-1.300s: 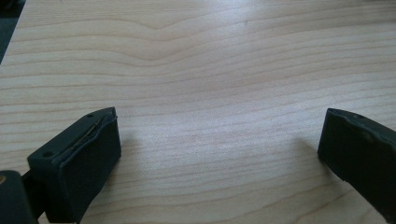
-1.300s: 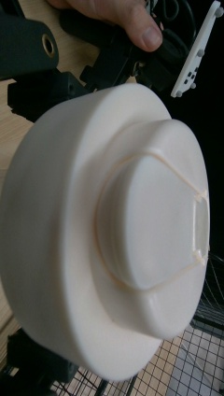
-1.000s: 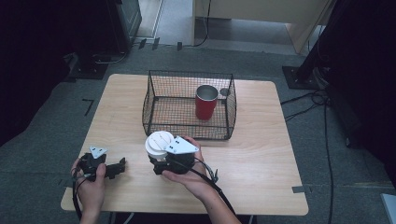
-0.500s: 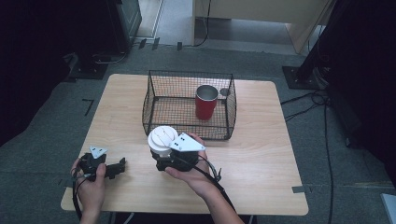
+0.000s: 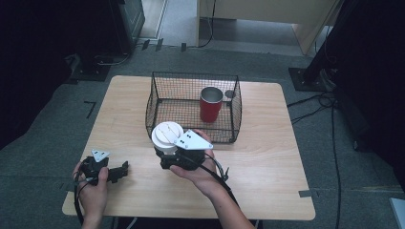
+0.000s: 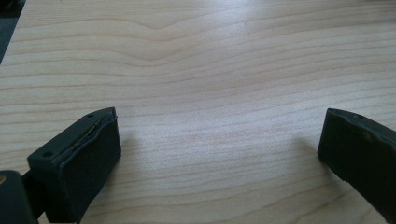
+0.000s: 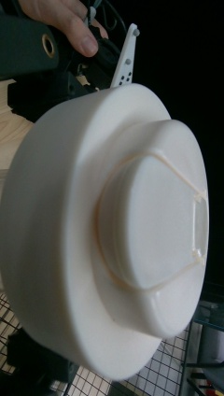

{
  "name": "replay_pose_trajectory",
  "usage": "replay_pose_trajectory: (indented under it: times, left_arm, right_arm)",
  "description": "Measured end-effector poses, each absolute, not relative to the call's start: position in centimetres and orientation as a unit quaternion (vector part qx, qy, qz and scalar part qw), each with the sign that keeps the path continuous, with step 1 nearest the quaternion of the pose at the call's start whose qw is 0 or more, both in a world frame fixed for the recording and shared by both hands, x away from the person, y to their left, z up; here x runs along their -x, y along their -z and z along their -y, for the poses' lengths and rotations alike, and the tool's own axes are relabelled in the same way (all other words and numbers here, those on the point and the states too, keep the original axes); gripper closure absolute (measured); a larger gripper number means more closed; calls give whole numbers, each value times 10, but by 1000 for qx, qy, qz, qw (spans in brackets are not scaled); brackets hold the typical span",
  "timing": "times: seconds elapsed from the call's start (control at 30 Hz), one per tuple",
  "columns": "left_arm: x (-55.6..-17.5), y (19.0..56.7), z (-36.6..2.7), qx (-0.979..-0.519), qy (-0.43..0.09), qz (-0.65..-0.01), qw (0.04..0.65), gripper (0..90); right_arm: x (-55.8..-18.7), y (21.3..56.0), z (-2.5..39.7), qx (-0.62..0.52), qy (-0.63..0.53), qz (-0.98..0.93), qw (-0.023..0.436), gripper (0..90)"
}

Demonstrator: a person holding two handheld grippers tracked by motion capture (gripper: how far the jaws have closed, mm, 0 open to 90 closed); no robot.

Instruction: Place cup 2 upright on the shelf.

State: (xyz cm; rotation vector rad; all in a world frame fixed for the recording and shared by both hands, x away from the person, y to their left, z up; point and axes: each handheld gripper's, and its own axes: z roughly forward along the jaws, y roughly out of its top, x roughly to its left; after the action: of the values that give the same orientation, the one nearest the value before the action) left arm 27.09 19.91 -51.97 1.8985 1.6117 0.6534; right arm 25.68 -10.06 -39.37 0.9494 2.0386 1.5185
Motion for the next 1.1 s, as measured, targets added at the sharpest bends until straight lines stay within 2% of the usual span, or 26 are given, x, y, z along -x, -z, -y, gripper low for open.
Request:
replay_pose_trajectory:
  times: [1.1]
  left_arm:
    - [-271, 520, -199, -708, -243, -601, 279, 1]
  right_arm:
    - [-282, 336, 108, -331, -567, -709, 258, 162]
